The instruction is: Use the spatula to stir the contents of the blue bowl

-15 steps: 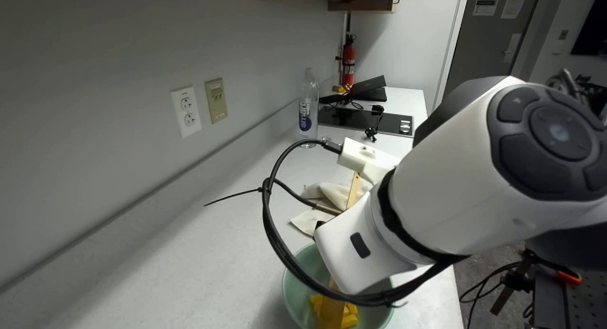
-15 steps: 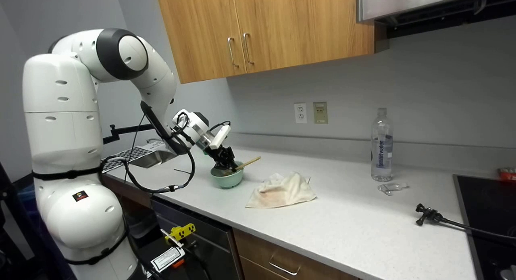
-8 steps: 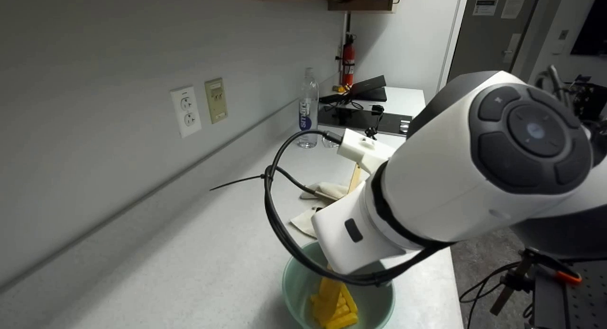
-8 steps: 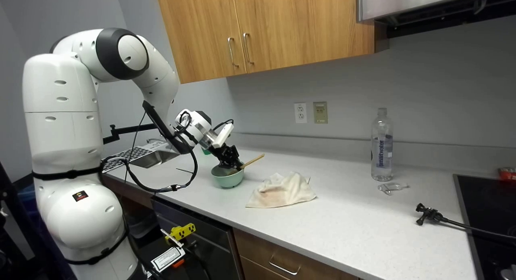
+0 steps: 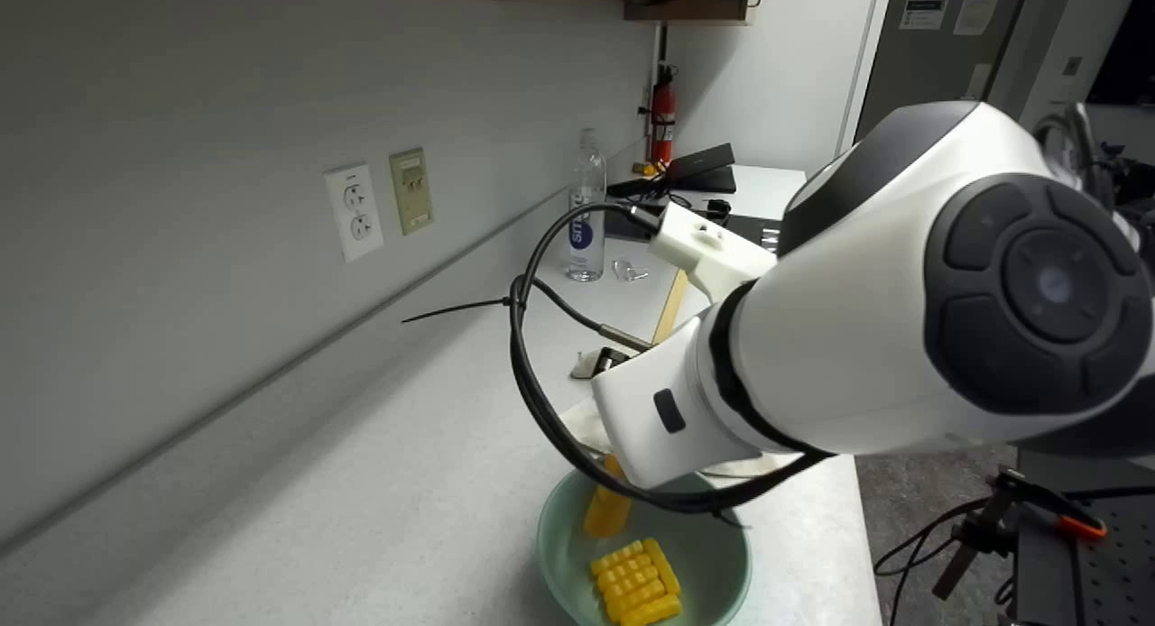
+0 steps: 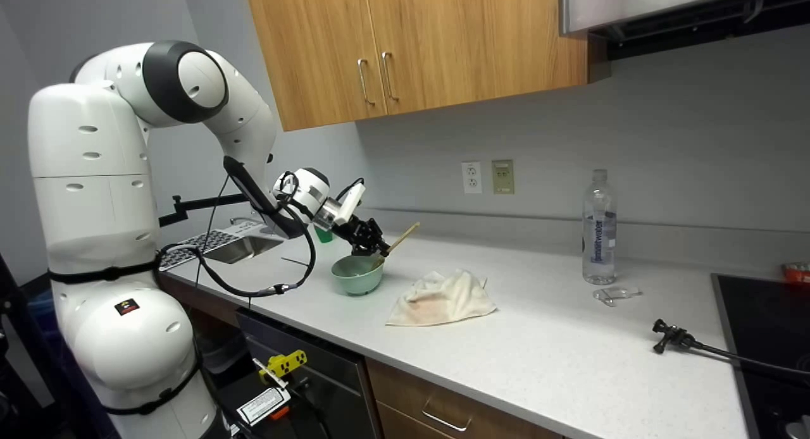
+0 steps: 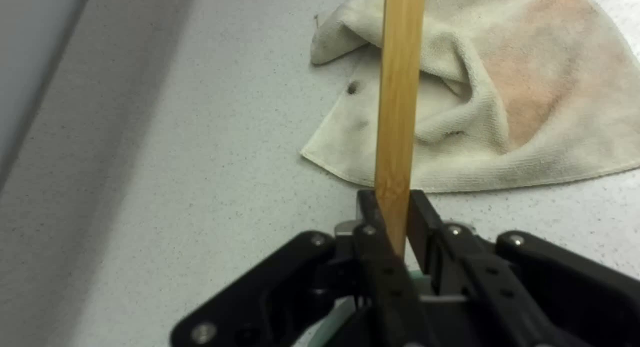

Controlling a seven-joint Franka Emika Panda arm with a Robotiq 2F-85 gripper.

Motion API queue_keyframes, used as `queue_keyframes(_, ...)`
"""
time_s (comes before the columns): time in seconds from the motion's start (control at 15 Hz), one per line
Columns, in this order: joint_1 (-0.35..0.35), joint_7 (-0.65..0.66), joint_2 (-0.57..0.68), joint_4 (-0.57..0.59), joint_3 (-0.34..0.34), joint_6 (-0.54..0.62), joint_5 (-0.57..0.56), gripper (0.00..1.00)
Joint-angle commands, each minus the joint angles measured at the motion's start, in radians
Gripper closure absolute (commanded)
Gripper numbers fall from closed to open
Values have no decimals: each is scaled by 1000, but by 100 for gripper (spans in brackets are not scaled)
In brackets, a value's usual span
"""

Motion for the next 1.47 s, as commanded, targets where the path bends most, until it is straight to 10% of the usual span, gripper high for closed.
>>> queue_keyframes(0.0,16,4,-13,1,-5,-33,-32,95)
queue_keyframes(0.67,-25,-215,6,-51,15,309,222,95)
queue_keyframes(1.4,18,-66,-69,-43,-25,65,-28,95)
